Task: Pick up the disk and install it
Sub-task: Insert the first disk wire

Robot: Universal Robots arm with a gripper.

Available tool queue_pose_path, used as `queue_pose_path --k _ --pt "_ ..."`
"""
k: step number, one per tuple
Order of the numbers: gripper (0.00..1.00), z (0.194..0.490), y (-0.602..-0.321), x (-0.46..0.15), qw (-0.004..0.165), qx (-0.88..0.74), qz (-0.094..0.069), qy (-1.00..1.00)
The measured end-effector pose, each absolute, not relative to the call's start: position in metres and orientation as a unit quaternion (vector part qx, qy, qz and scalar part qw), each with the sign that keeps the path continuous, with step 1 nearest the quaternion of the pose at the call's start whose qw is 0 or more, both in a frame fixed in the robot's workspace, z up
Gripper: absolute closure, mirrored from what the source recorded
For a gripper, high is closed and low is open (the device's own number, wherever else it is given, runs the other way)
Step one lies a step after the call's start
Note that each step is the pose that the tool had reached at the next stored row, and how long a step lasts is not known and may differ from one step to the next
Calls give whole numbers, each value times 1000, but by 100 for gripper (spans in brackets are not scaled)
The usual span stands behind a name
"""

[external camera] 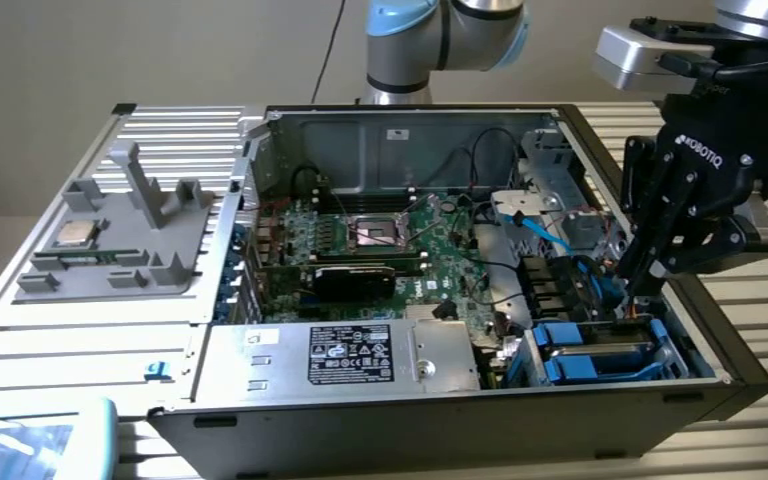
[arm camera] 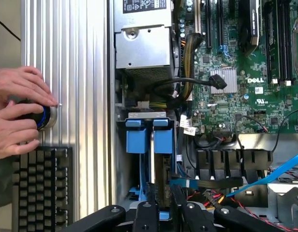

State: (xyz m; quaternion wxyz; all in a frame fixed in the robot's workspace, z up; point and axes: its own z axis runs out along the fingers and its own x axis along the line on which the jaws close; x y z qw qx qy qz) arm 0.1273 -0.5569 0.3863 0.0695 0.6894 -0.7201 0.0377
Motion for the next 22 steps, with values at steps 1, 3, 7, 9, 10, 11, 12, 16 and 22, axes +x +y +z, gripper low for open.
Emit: queue_pose_path --k 1,3,7,9,10,11,12,16,22 --pt "75 386 -555 126 70 689 38 -720" --pt "75 387 -553 121 70 689 39 -720" --pt "75 387 -553 112 71 689 39 -720" --pt "75 387 -553 112 71 689 39 -720" --pt "75 387 -553 112 71 689 39 -720" --pt "75 387 -553 112 71 689 39 -720" --pt "75 387 -553 112 71 689 39 -720" --pt "75 387 -553 112 71 689 39 -720" --pt "75 387 -553 112 71 689 39 -720"
